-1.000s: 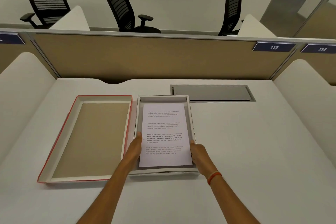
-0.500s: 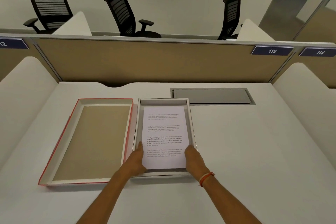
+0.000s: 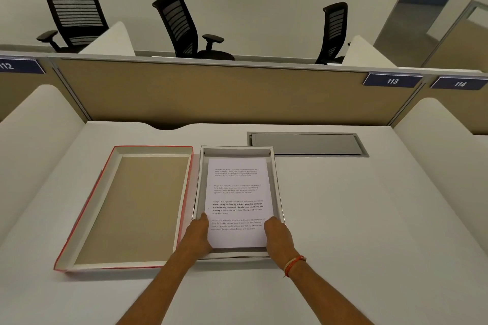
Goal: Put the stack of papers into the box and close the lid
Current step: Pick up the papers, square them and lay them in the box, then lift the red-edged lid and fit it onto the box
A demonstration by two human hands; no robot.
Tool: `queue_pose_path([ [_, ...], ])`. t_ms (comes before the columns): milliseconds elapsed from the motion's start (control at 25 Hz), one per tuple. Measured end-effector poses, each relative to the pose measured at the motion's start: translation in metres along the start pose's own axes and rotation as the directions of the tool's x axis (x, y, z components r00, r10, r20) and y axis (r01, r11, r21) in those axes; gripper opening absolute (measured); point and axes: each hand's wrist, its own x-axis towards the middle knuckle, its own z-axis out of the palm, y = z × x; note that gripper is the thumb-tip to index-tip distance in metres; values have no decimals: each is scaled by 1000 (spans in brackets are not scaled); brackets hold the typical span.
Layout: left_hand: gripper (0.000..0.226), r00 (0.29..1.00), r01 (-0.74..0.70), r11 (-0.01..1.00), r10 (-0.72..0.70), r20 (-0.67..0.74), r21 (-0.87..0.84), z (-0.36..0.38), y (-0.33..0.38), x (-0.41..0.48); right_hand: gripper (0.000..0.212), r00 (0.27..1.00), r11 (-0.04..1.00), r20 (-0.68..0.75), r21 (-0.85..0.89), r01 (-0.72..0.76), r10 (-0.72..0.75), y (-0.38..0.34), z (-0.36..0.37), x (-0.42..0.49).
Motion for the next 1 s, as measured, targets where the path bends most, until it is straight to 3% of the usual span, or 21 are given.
queue_pose_path([
  [280, 77, 999, -27, 1000, 27, -20, -7, -2, 2, -5, 33, 1000, 999, 1, -46, 20, -20, 1, -1, -2],
  [520, 92, 998, 24, 1000, -24, -52, -13, -14, 13, -16, 22, 997, 995, -23, -65, 75, -76, 5, -9, -2],
  [640, 85, 986, 17, 983, -47, -163, -181, -27, 6, -34, 10, 994, 995, -56, -37, 88, -90, 3, -21, -4],
  [720, 67, 956, 16, 958, -99, -278, -286, -41, -8, -48, 15, 989, 992, -80, 17, 123, -121, 1, -25, -7],
  [840, 42, 868, 31, 962, -161, -470, -272, -57, -32, -66, 18, 981, 969, -84, 161, 186, -175, -16, -23, -13],
  [1000, 27, 741, 87, 963, -235, -629, -257, -78, -80, -79, 25, 969, 934, -63, 261, 245, -237, -71, -6, -16],
])
